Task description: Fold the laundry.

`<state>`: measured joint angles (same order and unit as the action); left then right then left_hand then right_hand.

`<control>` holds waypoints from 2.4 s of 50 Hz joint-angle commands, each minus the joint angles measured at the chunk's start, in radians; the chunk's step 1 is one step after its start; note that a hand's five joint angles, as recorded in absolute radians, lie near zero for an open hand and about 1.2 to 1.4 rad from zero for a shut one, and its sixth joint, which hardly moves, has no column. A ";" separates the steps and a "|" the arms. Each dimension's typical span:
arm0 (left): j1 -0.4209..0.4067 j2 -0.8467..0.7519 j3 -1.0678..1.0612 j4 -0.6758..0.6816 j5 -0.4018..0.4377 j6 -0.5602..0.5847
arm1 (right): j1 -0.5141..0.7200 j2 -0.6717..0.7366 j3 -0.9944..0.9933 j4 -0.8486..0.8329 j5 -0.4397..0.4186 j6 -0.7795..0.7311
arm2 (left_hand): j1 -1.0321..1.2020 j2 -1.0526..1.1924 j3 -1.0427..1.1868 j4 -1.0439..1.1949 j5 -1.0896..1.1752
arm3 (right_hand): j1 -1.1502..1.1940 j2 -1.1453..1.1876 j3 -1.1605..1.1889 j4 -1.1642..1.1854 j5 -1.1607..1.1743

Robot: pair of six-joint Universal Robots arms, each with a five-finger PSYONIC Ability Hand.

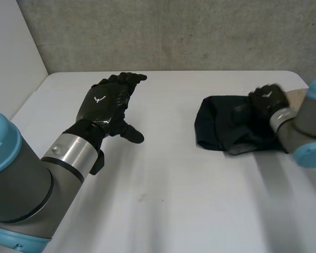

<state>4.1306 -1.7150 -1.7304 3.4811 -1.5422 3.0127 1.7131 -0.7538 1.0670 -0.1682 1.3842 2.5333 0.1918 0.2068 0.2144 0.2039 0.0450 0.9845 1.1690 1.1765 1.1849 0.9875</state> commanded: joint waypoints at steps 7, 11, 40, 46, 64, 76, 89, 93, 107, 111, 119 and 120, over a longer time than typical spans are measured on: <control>0.000 0.000 -0.003 0.009 -0.001 0.002 | -0.093 -0.114 -0.044 0.085 -0.224 -0.010 | -0.013 -0.028 -0.036 -0.026 -0.041 | 0.412 0.227 0.220 0.211 0.234; 0.000 0.002 -0.003 0.010 -0.001 0.002 | -0.092 -0.102 0.010 0.141 -0.231 -0.018 | -0.013 -0.028 -0.036 -0.026 -0.041 | 0.352 0.167 0.160 0.151 0.174; 0.000 0.021 -0.006 0.010 -0.001 0.000 | 0.264 -0.308 0.091 0.319 0.246 0.538 | -0.013 -0.028 -0.036 -0.026 -0.041 | -0.810 -0.994 -1.002 -1.010 -0.987; 0.000 0.023 -0.006 0.010 -0.001 0.000 | 0.373 -0.196 0.073 0.260 0.421 0.547 | -0.013 -0.028 -0.036 -0.026 -0.041 | -0.810 -0.994 -1.002 -1.010 -0.987; 0.006 0.025 -0.011 0.013 -0.001 0.002 | 0.401 -0.156 0.053 0.138 0.550 0.631 | -0.013 -0.028 -0.036 -0.026 -0.041 | -0.810 -0.994 -1.002 -1.010 -0.987; 0.006 0.025 -0.012 0.015 -0.002 0.002 | 0.177 -0.332 0.119 0.265 0.087 0.374 | -0.013 -0.028 -0.036 -0.026 -0.041 | -0.810 -0.994 -1.002 -1.010 -0.987; 0.022 0.109 -0.002 0.012 -0.010 0.008 | 0.099 -0.633 0.290 0.182 0.090 0.455 | -0.016 -0.031 -0.039 -0.029 -0.044 | -0.810 -0.994 -1.002 -1.010 -0.987; 0.034 0.112 0.011 0.001 -0.012 0.011 | 0.102 -0.677 0.297 0.185 0.111 0.490 | -0.013 -0.028 -0.036 -0.026 -0.041 | -0.810 -0.994 -1.002 -1.010 -0.987; 0.085 0.120 0.097 -0.165 -0.045 0.017 | 0.103 -0.700 0.314 0.185 0.096 0.427 | -0.013 -0.028 -0.036 -0.026 -0.041 | -0.810 -0.994 -1.002 -1.010 -0.987; 0.086 0.120 0.106 -0.189 -0.065 0.018 | 0.105 -0.702 0.318 0.185 0.096 0.398 | -0.013 -0.028 -0.036 -0.026 -0.041 | -0.810 -0.994 -1.002 -1.010 -0.987; 0.086 0.121 0.092 -0.186 -0.067 0.020 | 0.105 -0.702 0.318 0.185 0.096 0.386 | -0.013 -0.028 -0.036 -0.026 -0.041 | -0.810 -0.994 -1.002 -1.010 -0.987; 0.086 0.121 0.091 -0.186 -0.067 0.020 | 0.105 -0.702 0.318 0.185 0.096 0.386 | -0.013 -0.028 -0.036 -0.026 -0.041 | -0.810 -0.994 -1.002 -1.010 -0.987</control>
<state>4.2176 -1.5946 -1.6258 3.2911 -1.6058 3.0313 1.8182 -1.4559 1.3846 0.0171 1.4801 2.9296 0.1673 0.1751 0.1824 0.1715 0.0450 0.2027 0.2247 0.2194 0.2381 0.0599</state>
